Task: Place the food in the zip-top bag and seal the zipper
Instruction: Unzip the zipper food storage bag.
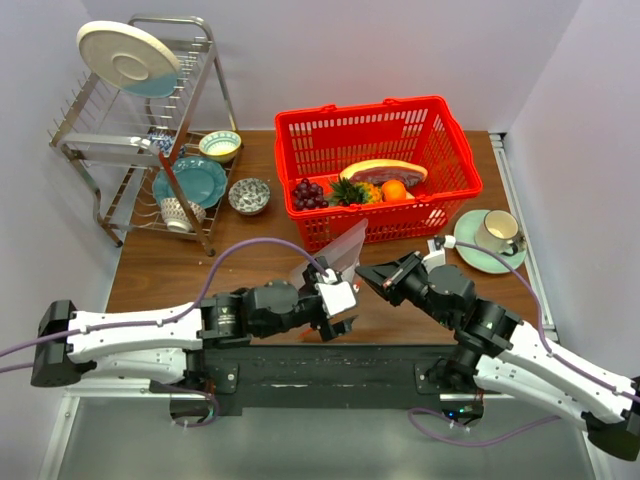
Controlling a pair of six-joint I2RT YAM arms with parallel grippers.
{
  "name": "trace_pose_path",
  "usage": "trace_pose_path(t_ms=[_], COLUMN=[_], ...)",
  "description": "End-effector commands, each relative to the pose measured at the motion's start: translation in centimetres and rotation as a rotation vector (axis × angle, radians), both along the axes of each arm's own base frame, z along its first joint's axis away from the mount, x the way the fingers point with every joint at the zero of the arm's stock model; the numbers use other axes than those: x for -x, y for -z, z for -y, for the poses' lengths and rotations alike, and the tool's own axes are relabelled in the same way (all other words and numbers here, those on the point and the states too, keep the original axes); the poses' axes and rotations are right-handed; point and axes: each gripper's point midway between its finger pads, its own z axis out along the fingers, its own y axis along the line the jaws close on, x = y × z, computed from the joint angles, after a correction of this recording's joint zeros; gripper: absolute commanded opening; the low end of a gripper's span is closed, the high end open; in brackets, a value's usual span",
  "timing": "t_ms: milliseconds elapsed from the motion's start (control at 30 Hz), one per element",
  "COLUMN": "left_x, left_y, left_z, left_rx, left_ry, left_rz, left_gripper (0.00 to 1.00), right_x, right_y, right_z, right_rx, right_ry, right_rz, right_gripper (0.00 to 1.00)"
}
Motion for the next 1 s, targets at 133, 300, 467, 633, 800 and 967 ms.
trace_pose_path(t_ms=[133, 300, 467, 633, 800, 967], left_x=[-3.7, -3.5, -3.6, -3.6, -3.6, -3.0], left_y=[-3.6, -3.0, -1.6, -0.3, 0.2, 0.5], left_z=[-0.7, -0.5, -0.4, -0.5, -0.5, -0.6], left_rx=[0.098, 0.142, 0.138, 0.153, 0.153, 0.136], left_ry=[-0.271, -0.274, -0.287, -0.295, -0.298, -0.263], left_rz=[0.138, 0.120, 0.104, 0.083, 0.075, 0.055], left_gripper=[0.89, 0.89, 0.84, 0.81, 0.61, 0.06], right_x=[-0.5, -0.6, -0.6, -0.6, -0.7, -0.7], right_y=[-1.5, -1.6, -1.4, -1.2, -0.9, -0.5], right_z=[0.5, 0.7, 0.6, 0.5, 0.5, 0.4], right_rx=[-0.061, -0.065, -0.063, -0.061, -0.052, -0.028], right_ry=[0.048, 0.060, 0.058, 0.057, 0.062, 0.055], right_rz=[-0.009, -0.005, -0.009, -0.014, -0.019, -0.019], right_gripper=[0.00, 0.00, 0.00, 0.00, 0.00, 0.00])
